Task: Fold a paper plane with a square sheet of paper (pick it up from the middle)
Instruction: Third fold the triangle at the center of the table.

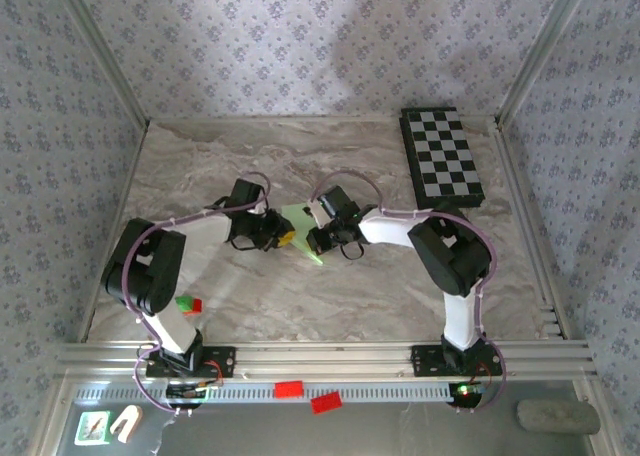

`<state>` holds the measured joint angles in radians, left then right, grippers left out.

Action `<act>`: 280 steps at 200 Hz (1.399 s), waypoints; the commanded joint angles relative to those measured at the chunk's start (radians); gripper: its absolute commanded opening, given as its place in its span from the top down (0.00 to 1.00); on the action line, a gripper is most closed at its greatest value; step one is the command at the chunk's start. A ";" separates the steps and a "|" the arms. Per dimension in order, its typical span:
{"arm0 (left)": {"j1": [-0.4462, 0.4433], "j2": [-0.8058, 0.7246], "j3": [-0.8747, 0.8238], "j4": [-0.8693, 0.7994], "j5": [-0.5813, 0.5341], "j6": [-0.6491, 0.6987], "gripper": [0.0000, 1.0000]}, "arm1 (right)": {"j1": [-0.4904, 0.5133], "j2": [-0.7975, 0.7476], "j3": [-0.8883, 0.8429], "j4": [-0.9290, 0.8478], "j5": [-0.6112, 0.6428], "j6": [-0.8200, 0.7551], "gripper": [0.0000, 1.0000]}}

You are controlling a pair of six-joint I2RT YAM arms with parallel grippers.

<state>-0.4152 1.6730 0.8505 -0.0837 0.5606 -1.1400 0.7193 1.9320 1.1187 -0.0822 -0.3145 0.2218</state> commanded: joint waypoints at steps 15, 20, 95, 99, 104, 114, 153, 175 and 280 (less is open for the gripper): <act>-0.022 0.004 -0.033 0.172 0.044 -0.101 0.84 | -0.001 0.028 0.038 -0.046 -0.025 0.050 0.98; -0.023 0.009 -0.035 0.182 0.046 -0.106 0.84 | -0.001 0.030 0.040 -0.048 -0.024 0.050 0.98; -0.030 0.048 -0.034 0.131 0.026 -0.074 0.87 | -0.005 0.041 0.054 -0.068 -0.020 0.048 0.98; -0.030 0.049 -0.034 0.131 0.025 -0.073 0.87 | -0.005 0.042 0.054 -0.068 -0.019 0.047 0.98; -0.030 0.051 -0.036 0.131 0.025 -0.074 0.87 | -0.005 0.043 0.054 -0.068 -0.019 0.047 0.98; -0.030 0.053 -0.035 0.125 0.022 -0.069 0.87 | -0.004 0.044 0.056 -0.071 -0.019 0.047 0.98; -0.031 0.060 -0.031 0.085 -0.002 -0.042 0.87 | -0.004 0.049 0.058 -0.077 -0.018 0.047 0.98; -0.031 0.067 -0.034 0.084 -0.003 -0.037 0.88 | -0.005 0.050 0.062 -0.080 -0.018 0.047 0.98; -0.031 0.080 -0.036 0.062 -0.032 -0.013 0.88 | -0.007 0.056 0.064 -0.088 -0.013 0.050 0.98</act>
<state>-0.4412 1.7321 0.8207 -0.0036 0.5446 -1.1744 0.7193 1.9564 1.1641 -0.1284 -0.3298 0.2558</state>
